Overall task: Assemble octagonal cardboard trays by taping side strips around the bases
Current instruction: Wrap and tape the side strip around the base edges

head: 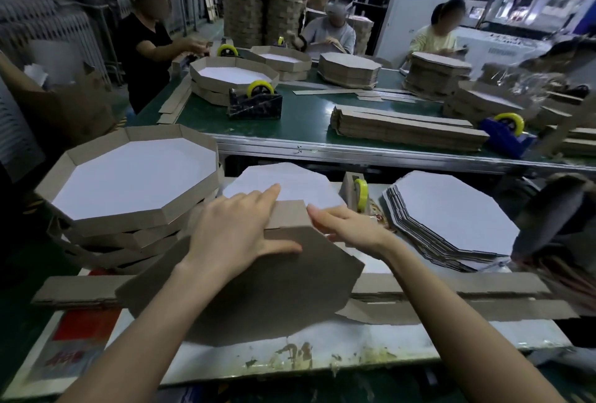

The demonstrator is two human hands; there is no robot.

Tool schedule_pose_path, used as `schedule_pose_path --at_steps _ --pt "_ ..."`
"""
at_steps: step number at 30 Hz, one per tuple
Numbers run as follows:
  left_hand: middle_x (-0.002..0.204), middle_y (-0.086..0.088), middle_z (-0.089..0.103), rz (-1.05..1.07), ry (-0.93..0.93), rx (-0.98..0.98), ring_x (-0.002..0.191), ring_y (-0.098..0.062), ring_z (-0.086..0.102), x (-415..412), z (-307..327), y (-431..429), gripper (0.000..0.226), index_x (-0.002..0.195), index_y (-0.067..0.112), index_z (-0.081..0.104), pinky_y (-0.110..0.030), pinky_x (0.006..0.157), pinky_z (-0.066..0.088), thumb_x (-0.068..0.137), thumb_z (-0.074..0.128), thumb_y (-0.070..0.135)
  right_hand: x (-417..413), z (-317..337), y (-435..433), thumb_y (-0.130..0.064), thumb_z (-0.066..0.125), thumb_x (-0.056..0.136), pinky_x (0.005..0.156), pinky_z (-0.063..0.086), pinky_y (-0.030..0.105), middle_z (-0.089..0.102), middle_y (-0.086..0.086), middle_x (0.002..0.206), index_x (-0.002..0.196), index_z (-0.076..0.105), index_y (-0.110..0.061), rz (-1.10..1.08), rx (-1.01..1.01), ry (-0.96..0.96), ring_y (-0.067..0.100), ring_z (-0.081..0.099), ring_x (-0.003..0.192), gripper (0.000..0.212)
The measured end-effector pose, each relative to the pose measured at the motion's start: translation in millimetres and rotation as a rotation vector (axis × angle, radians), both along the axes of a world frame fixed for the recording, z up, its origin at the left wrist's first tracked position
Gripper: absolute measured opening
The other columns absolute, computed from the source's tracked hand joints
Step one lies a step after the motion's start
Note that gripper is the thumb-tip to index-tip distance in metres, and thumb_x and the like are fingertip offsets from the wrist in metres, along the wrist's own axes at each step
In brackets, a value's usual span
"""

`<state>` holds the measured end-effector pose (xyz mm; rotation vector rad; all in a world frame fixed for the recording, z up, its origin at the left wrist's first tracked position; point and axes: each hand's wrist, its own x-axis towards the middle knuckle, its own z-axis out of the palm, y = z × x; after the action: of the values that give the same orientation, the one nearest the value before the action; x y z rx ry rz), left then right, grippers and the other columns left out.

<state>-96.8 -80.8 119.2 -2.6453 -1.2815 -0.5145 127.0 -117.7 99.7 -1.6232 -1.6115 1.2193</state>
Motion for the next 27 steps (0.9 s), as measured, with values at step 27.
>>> schedule_pose_path --at_steps 27 --pt "0.130 0.013 0.053 -0.172 -0.443 -0.183 0.116 -0.009 0.047 -18 -22 -15 0.074 0.137 0.037 0.046 -0.030 0.089 0.039 0.076 0.045 0.079 -5 47 3 -0.022 0.075 0.087 0.067 0.047 0.013 0.075 -0.008 0.081 0.092 0.078 -0.016 0.110 0.277 -0.140 0.000 0.063 0.071 0.008"
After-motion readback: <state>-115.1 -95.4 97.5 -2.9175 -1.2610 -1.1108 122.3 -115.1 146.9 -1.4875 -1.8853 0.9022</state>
